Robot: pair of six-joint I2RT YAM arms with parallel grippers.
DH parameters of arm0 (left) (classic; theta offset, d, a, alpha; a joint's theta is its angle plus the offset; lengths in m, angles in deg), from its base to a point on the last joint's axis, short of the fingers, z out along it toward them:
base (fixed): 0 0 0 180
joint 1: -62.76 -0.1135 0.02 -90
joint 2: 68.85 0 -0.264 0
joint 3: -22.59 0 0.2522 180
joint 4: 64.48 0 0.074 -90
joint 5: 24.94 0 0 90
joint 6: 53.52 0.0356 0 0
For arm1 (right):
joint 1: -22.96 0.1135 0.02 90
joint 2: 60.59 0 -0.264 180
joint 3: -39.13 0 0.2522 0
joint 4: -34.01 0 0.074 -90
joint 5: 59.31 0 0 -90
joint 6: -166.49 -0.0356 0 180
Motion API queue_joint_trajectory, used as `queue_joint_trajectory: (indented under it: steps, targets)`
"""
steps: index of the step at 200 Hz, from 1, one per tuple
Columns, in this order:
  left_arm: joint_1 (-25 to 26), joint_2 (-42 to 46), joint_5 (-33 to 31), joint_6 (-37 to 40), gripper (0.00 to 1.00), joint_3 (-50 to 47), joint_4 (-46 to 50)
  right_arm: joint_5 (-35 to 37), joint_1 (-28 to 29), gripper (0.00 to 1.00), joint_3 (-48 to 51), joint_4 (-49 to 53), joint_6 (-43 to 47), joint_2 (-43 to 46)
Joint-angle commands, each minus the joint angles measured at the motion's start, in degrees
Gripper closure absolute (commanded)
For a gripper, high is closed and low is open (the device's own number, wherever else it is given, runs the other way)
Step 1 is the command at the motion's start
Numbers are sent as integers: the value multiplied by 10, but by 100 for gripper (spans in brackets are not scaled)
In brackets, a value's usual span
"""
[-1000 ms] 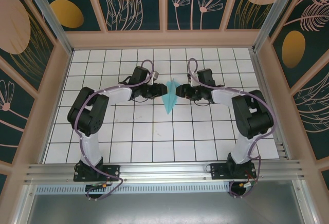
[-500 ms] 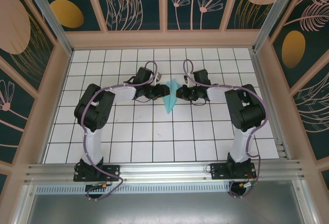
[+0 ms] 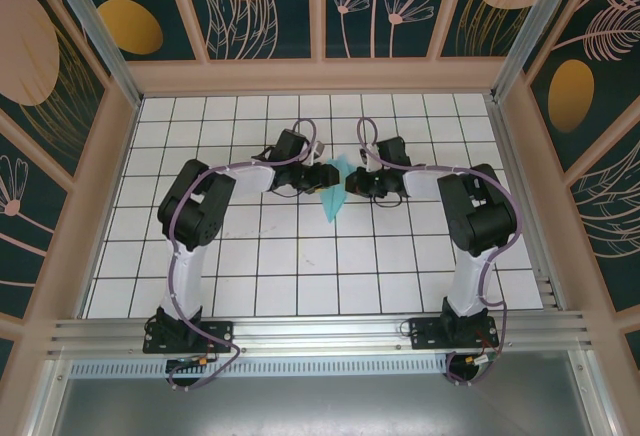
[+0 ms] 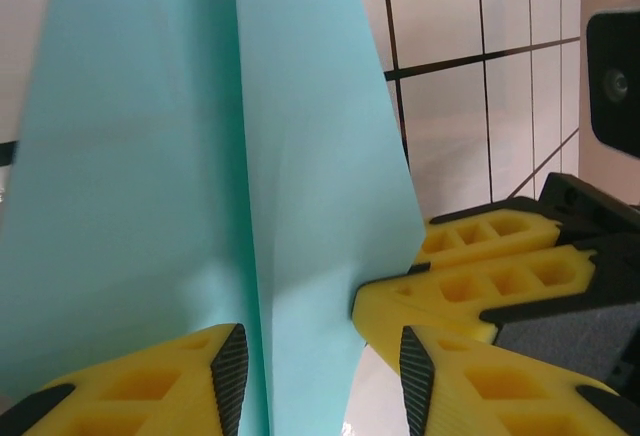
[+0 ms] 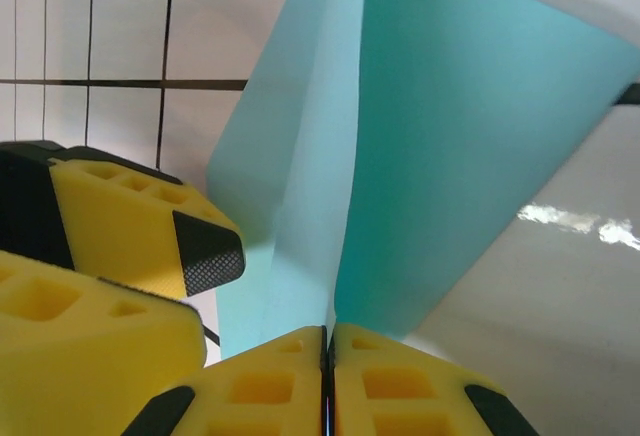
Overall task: Fold a paper plane with a square sheet of paper (fold left side to right side)
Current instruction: Turn over the paper at the center of the table.
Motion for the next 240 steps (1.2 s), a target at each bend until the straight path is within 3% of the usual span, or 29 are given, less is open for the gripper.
queue_joint_trajectory:
  steps: [1,82,167,198,240]
  targets:
    - [7,-21,13,-6,53,23,9,8,-4,88,10,11,14,10]
    - [13,-13,1,0,55,30,19,-19,-14,90,29,-17,4,31]
    - [-52,233,-41,14,48,-78,-6,-157,-51,93,63,-103,28,133]
    - [-65,304,-12,16,42,-102,-34,-226,-52,93,64,-140,38,187]
    - [-64,317,88,-38,39,-125,-144,-285,-36,94,43,-158,39,232]
